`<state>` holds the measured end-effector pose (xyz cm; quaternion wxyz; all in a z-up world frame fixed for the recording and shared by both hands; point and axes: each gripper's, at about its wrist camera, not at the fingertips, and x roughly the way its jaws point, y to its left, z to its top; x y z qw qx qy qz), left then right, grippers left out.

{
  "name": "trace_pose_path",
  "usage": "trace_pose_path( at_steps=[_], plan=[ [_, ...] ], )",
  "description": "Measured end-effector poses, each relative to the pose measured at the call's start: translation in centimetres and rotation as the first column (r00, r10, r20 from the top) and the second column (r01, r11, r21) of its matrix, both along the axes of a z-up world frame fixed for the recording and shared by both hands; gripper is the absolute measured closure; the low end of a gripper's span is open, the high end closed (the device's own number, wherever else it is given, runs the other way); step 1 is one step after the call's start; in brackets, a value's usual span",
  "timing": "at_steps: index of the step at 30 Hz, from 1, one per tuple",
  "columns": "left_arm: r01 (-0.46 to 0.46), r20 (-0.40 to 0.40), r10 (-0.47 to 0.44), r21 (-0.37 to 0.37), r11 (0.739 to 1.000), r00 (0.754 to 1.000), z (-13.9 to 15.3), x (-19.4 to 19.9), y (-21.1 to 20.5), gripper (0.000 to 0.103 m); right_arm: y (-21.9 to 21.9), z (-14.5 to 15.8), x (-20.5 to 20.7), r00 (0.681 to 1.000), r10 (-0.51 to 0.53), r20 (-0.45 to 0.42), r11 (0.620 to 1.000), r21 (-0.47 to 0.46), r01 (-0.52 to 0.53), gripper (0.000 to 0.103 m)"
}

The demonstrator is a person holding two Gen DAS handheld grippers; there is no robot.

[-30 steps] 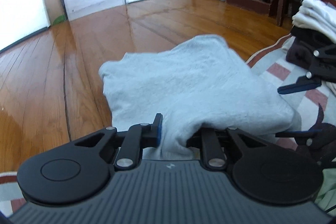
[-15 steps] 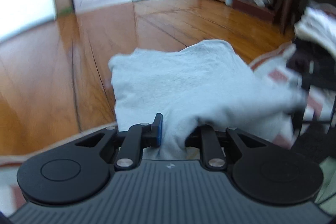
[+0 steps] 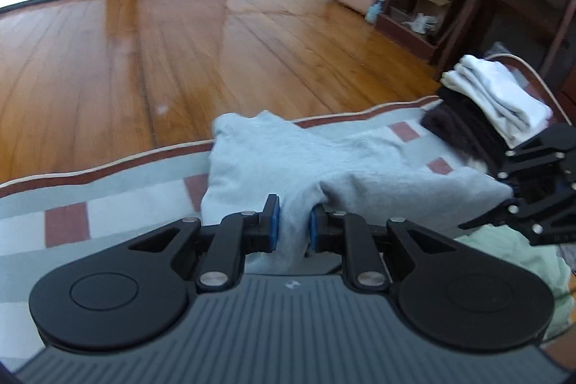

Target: Fold clothes

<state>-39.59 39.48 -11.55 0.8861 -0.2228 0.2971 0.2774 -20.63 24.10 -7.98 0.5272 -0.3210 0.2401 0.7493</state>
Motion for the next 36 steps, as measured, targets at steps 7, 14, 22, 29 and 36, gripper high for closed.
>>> trace_pose_path(
  at_steps=[7,14,22,29,36],
  plan=[
    [0.098,-0.038,-0.094,0.12,0.988,0.995,1.7,5.0,3.5,0.083,2.6,-0.3,5.1,0.953,-0.251,-0.172,0.968,-0.044,0.247,0.089],
    [-0.042,0.225,0.053,-0.054,0.998,0.973,-4.3,6.6,11.6,0.066,8.3,-4.8,13.6,0.747,-0.549,-0.375,0.836,-0.239,0.494,0.089],
    [-0.028,0.237,0.064,-0.153,0.988,0.969,-9.1,4.0,12.9,0.056,10.8,-9.7,17.2,0.597,-0.695,-0.402,0.719,-0.382,0.58,0.086],
    [0.051,0.163,-0.022,-0.181,0.982,0.986,-12.7,5.0,12.8,0.056,9.9,-11.2,17.6,0.507,-0.709,-0.489,0.703,-0.443,0.556,0.053],
    [-0.001,0.209,0.018,-0.078,0.997,0.978,-10.6,6.4,12.5,0.082,7.6,-6.2,13.4,0.672,-0.502,-0.544,0.828,-0.077,0.556,0.089]
  ],
)
